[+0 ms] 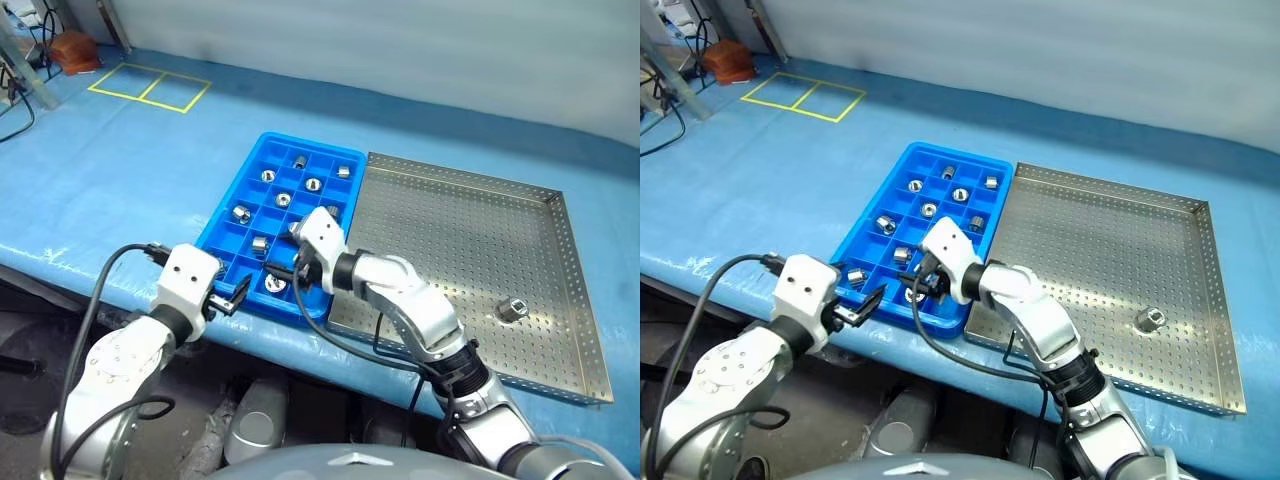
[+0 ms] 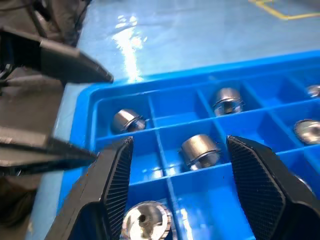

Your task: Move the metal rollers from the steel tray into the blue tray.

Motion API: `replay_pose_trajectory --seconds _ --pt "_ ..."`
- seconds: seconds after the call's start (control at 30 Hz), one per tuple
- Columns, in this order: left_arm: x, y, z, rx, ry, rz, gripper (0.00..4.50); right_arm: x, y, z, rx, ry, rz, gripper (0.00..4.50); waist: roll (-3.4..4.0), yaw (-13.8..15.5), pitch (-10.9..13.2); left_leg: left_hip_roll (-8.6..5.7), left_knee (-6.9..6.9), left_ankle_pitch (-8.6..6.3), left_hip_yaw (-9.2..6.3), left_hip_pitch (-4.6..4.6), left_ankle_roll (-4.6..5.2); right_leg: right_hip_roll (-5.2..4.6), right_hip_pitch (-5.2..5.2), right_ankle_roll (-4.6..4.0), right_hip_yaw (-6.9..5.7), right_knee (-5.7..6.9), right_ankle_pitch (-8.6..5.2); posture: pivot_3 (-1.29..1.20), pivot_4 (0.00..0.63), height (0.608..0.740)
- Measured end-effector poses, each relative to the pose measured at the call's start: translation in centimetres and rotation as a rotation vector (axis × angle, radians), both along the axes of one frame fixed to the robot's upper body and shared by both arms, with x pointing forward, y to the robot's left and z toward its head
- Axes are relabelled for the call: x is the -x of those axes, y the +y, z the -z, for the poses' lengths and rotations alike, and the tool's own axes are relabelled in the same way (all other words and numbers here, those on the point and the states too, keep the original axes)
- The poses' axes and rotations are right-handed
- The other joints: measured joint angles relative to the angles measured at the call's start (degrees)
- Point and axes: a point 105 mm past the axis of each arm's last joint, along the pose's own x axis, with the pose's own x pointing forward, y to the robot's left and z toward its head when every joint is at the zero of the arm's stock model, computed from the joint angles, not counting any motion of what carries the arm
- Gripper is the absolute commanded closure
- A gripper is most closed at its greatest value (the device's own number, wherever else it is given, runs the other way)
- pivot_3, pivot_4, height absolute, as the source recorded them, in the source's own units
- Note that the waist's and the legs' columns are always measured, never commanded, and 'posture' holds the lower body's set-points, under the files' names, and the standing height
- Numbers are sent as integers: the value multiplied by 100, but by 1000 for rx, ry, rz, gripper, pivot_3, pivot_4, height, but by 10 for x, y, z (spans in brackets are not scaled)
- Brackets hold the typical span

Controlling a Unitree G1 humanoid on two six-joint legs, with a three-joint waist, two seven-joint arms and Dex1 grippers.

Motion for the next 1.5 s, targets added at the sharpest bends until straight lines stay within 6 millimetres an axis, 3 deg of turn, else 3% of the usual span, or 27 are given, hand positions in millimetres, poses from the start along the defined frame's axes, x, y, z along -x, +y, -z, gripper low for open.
replay_pose_trajectory --seconds 0.17,0.33,0.6,0.8,0.97,1.23,1.5 --pt "-22 -40 -7 93 -43 136 365 -19 -62 0 124 -68 251 1348 -1 -32 0 -1 4 0 3 -8 0 -1 -1 3 1 -5 2 292 150 740" --pt "-37 -74 -7 135 -53 289 365 -21 -125 6 278 -87 486 1348 0 -197 0 -1 2 -2 4 -12 4 -1 -2 3 3 -9 1 217 150 740" --pt "-44 -113 -6 198 -65 532 365 5 -174 30 366 27 710 1348 0 -877 0 -2 27 -11 6 -15 20 -2 11 8 9 -14 3 91 150 740" --pt "-41 -129 0 220 -46 629 365 19 -199 34 404 48 838 1348 3 -1384 -2 -2 39 -11 10 -3 23 -2 16 11 16 6 4 24 150 740" --pt "-42 -132 2 222 -45 648 365 23 -213 37 388 70 925 1348 5 -1637 -3 -2 39 -9 12 5 26 1 18 13 24 15 5 8 150 740" --pt "-41 -134 5 215 -36 662 365 21 -216 55 293 171 966 1348 7 -1701 -4 -4 39 -8 12 6 27 2 20 15 30 15 7 21 150 740" --pt "-43 -130 8 196 -37 631 365 14 -219 51 281 158 995 1348 11 -1699 -7 -4 39 -8 11 7 28 4 21 16 30 15 7 44 150 740"
